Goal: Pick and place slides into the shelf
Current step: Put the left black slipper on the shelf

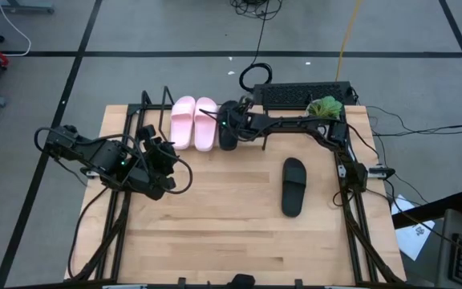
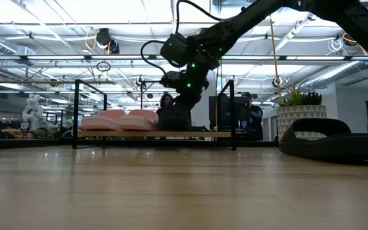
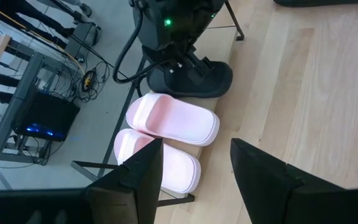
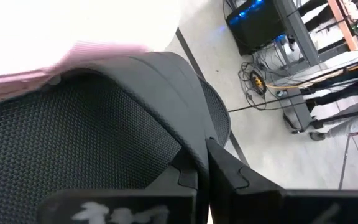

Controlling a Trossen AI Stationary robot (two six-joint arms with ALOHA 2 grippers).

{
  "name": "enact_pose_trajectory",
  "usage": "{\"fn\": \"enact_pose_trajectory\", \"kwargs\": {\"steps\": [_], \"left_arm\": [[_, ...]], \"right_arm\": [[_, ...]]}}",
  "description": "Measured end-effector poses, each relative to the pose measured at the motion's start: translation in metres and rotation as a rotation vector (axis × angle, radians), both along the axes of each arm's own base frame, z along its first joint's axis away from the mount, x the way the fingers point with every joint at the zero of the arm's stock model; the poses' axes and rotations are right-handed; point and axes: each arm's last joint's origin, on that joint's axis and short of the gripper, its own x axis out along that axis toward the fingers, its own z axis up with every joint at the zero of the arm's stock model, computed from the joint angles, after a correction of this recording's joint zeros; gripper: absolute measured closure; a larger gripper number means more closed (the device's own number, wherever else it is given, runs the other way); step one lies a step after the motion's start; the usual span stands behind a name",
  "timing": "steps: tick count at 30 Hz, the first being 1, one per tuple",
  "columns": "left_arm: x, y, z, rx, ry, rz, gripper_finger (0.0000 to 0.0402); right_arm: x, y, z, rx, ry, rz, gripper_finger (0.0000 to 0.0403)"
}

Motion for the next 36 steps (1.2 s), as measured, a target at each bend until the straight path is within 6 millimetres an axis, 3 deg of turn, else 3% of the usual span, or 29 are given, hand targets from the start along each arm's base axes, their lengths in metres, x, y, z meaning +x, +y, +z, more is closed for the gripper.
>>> {"fn": "enact_pose_trajectory", "kwargs": {"steps": [36], "left_arm": [[0.0000, 0.0000, 0.0000, -0.001, -0.001, 0.002, 0.0213]], "right_arm": [[0.0059, 0.0010, 0.0015, 0.069, -0.085, 0.080, 0.0382]]}}
